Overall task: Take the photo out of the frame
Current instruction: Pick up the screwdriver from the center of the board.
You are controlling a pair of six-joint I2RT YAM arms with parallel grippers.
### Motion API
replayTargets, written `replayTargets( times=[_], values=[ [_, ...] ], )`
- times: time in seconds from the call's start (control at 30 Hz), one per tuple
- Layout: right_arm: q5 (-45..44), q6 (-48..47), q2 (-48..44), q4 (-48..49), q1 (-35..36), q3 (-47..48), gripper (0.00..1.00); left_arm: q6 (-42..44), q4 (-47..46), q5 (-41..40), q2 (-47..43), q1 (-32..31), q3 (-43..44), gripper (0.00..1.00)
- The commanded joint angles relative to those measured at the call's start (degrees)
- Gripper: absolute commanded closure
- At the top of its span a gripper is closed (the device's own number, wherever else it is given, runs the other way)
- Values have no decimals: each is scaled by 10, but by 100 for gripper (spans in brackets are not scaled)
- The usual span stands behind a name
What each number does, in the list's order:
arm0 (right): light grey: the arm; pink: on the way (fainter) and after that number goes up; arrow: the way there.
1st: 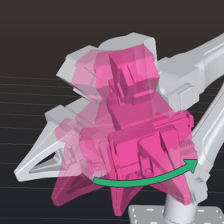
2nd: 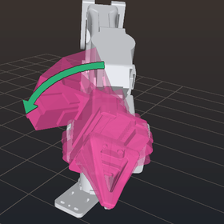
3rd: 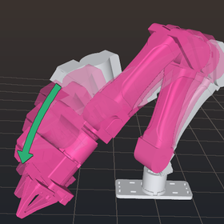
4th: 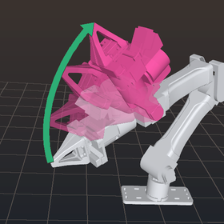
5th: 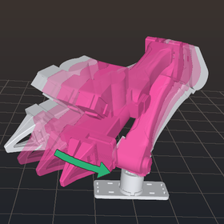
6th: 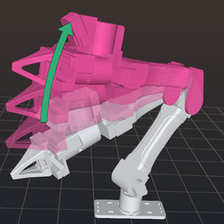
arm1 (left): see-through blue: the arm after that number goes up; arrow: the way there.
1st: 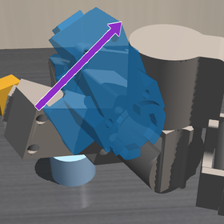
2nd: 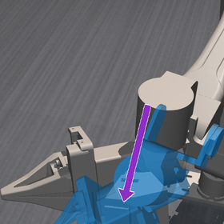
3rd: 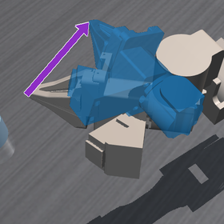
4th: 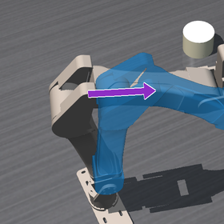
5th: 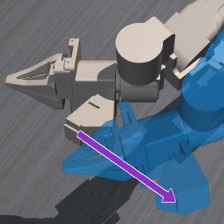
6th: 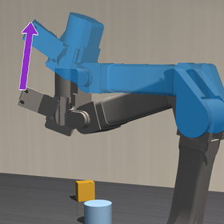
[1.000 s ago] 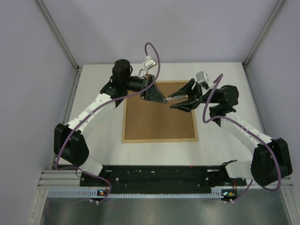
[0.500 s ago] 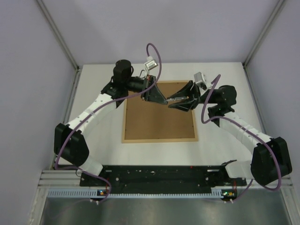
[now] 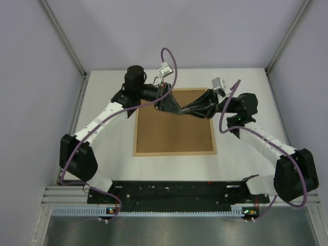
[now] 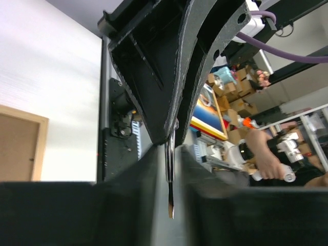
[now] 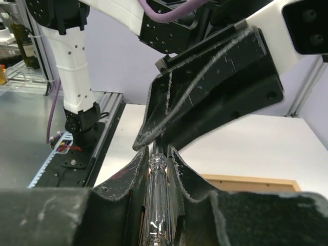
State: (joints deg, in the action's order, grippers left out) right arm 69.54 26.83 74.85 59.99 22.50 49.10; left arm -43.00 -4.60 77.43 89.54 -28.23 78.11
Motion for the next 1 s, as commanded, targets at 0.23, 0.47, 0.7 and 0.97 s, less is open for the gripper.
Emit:
replayTargets(
  times=[0.23,0.47,0.7,0.97],
  values=[
    [-27,-133,-26,-274,12,53,100,13,-8,-13,-44,117,29,1],
    [-105,-166,13,-480,11,139,100,367,356,-226,-130,245,71,1],
    [-213,-64,120,-565,9,217,100,467,298,-574,-272,254,-155,1],
    [-213,114,248,-531,8,263,100,529,264,-710,-305,254,-274,1]
  ],
)
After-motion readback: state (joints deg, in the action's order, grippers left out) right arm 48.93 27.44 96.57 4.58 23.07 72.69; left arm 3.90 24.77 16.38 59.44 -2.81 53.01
